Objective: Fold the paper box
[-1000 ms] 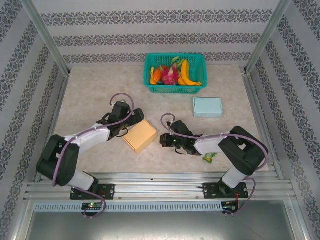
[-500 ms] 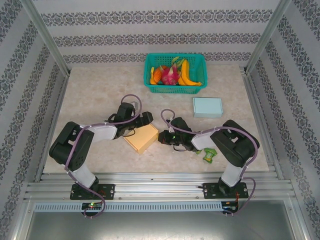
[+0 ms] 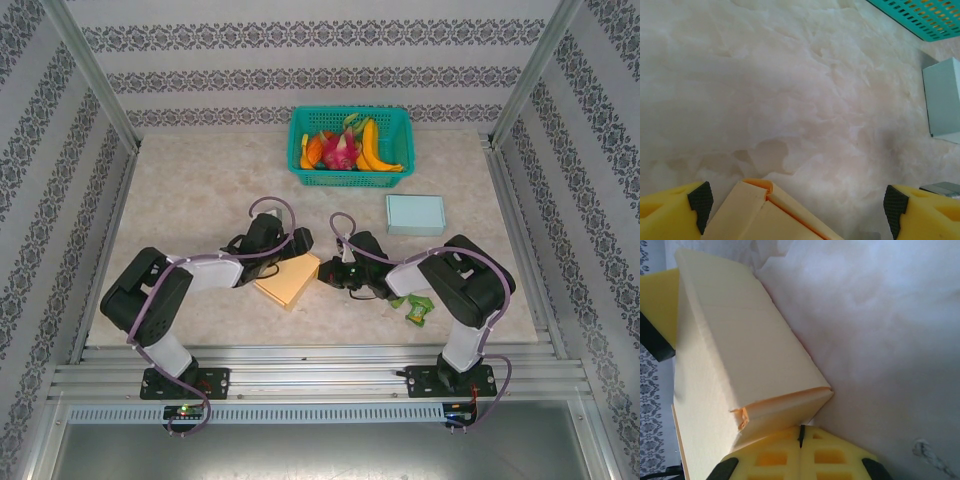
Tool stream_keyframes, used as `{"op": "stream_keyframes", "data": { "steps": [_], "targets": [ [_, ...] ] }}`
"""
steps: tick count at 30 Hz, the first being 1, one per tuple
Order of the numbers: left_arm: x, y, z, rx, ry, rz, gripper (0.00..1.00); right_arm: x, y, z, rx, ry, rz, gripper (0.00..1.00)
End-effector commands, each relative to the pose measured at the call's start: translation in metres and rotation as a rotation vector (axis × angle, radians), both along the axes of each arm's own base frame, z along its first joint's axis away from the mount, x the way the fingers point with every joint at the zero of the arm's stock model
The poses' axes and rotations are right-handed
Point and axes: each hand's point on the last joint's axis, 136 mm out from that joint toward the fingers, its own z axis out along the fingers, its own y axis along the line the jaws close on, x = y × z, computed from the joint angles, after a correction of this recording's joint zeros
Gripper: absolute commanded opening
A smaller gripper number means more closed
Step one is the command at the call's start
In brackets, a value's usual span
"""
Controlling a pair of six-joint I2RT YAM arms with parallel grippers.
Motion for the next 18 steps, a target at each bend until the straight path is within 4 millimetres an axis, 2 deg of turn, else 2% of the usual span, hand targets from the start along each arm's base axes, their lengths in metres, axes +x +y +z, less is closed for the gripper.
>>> {"op": "stream_keyframes", "data": {
  "steps": [1,8,13,18],
  "targets": [
    [-0.03,-0.027,0.008,-0.083,0.078,-0.038,0.91,0.036,-0.01,-0.002,-0.049,-0.168,-0.112,0.0],
    [-0.018,0.038,-0.001,0.001,0.095,0.186,0.95,0.02,-0.032,0.003,-0.086,-0.172,-0.13,0.0],
    [-0.029,0.061,0.004,0.045,0.083,0.233,0.97,0.001,-0.041,0.004,-0.095,-0.163,-0.105,0.0],
    [-0.055,0.071,-0.001,0.032,0.097,0.219,0.97,-0.026,-0.038,0.008,-0.108,-0.152,-0.048,0.0]
  ]
}}
